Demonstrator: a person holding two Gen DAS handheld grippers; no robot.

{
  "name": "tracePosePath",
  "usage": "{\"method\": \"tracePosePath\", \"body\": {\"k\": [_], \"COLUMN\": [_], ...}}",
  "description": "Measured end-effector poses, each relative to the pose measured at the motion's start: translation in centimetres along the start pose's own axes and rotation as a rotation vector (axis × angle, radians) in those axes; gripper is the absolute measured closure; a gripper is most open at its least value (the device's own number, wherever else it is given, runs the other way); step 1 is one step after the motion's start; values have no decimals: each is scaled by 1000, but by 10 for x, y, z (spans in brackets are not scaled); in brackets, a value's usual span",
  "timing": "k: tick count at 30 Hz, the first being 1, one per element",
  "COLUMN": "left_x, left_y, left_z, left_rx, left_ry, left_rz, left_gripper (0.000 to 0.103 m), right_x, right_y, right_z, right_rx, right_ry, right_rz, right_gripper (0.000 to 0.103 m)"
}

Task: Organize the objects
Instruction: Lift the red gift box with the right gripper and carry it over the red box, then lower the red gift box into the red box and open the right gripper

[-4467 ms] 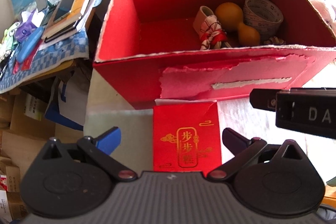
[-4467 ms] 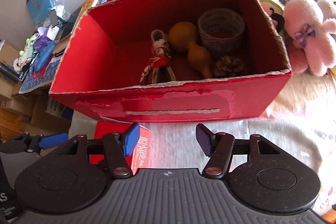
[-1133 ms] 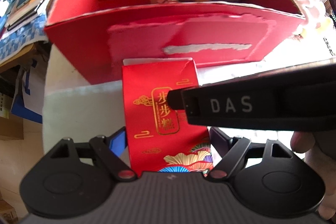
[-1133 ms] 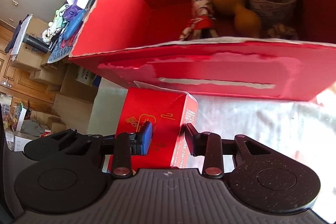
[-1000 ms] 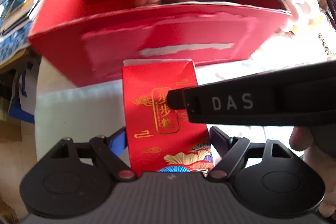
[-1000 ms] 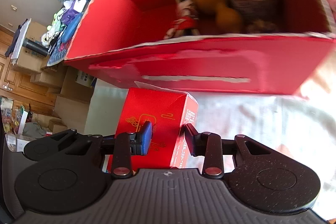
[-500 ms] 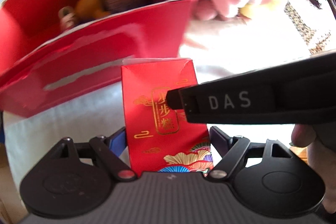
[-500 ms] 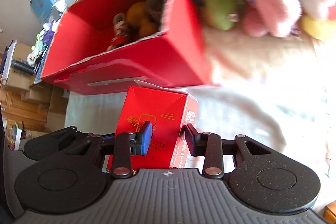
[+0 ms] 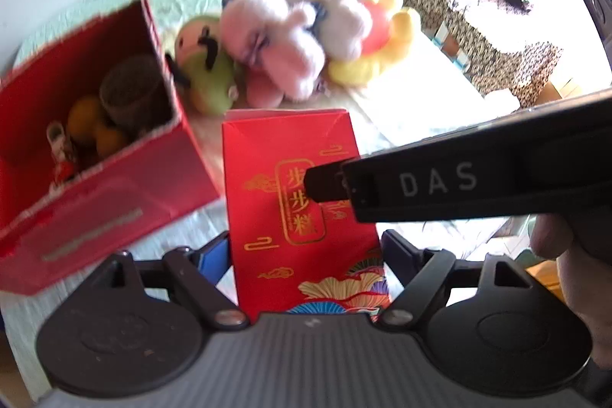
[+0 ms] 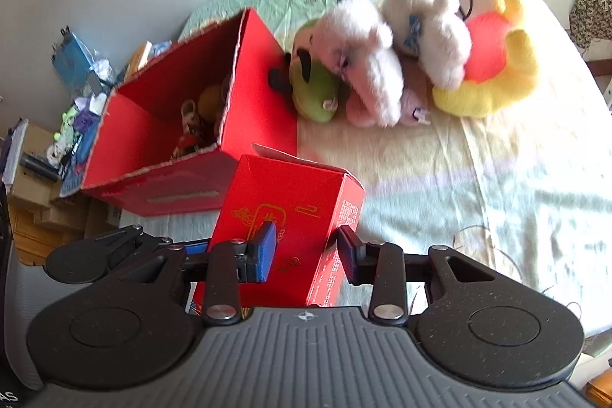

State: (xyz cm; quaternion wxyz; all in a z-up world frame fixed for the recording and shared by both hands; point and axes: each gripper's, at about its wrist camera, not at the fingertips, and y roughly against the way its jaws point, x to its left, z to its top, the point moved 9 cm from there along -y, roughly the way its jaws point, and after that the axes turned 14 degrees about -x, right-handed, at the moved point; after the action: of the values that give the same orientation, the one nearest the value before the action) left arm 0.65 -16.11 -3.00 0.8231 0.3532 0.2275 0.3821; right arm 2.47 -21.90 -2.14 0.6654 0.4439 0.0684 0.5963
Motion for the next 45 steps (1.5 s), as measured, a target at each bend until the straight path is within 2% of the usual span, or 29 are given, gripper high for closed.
{"method": "tracePosePath", "body": {"k": [10,14,19,26,32,38,45], "left_x": [5,22,62,137,207,257,288], "left_y": [38,53,63,65,51,30,7], "left_z": [53,71,85,82,69,48,27], "left_rx": [-148,-198,-233,-220,-175,-99,-27], "left_ry": [-28,-40,-53,-28,38,63,87], "left_rz": [65,101,149,227,267,308,320], "left_gripper": [23,23,23,23,23,23,22], "right_x": [25,42,76,134,165,176,179], "right_y": [24,21,-3,-56,-114,-161,-200], "right_z": [48,66,83,91,86,71,58], "right_rx": [-138,-183,-197,-174,-99,-1,102], "right_ry": [75,108,125,199,198,166,134], "right_rz": [72,98,130,170,205,225,229], "right_gripper": [62,62,62,62,62,62,62]}}
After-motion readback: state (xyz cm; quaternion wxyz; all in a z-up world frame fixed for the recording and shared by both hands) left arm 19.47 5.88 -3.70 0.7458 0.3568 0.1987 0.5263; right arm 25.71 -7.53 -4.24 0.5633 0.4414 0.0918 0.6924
